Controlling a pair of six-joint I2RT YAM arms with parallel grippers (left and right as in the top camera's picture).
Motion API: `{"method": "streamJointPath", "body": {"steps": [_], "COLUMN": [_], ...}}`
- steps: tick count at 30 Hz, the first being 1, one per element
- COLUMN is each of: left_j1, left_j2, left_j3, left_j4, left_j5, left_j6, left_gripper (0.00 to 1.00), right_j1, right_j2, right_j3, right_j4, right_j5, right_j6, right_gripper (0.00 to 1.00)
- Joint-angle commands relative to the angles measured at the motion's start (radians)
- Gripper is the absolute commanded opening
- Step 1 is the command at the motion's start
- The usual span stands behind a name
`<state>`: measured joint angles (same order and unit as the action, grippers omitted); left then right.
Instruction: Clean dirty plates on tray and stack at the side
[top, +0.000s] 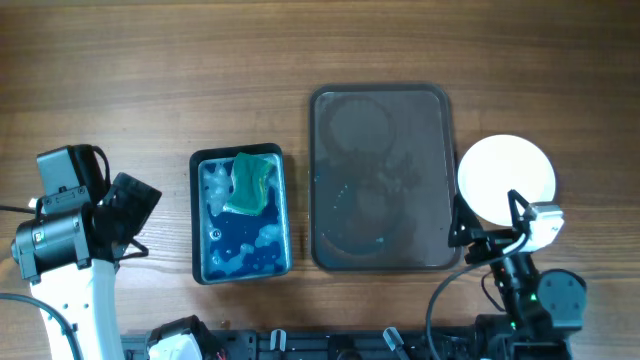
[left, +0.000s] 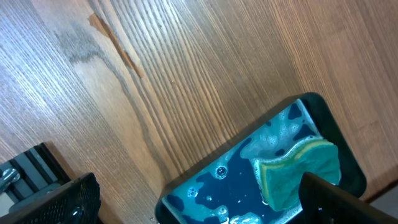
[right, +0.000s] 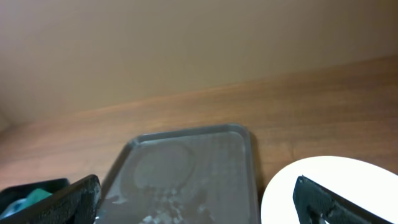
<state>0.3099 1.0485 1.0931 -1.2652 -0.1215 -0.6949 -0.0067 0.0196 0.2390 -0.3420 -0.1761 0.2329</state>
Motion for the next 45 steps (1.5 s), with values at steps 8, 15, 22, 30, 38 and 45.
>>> {"method": "streamJointPath", "body": {"steps": [8,15,22,30,38,45], "left_j1": [0.007,0.007,0.007,-0.016,-0.074,-0.079], "left_j2": [-0.009,-0.009,-0.009,-0.005,-0.004,-0.006], "left_j3": [0.015,0.015,0.015,0.015,0.015,0.015], "left_j4": [-0.001,-0.001,0.0,0.0,0.003,0.004], "left_j5": [-0.006,-0.006,-0.006,-0.006,-0.006,-0.006], "left_j6": [-0.017,-0.017,-0.017,-0.017,-0.017,-0.017], "left_gripper": [1.0,1.0,1.0,1.0,1.0,1.0], "right_j1": [0.035,0.048,0.048,0.048,0.048,0.048], "right_j2": [-0.017,-0.016,-0.016,-0.016,-0.015,-0.015], "right_j3": [-0.234,-0.234,-0.234,-0.234,-0.234,-0.234], "right_j4": [0.357,0.352,0.352,0.352,0.352,0.352], "right_j5": [0.039,0.043,0.043,0.043,0.043,0.043], "right_j6": [-0.029,-0.021,-0.021,-0.021,-0.021,-0.021], "right_gripper": [1.0,1.0,1.0,1.0,1.0,1.0]}}
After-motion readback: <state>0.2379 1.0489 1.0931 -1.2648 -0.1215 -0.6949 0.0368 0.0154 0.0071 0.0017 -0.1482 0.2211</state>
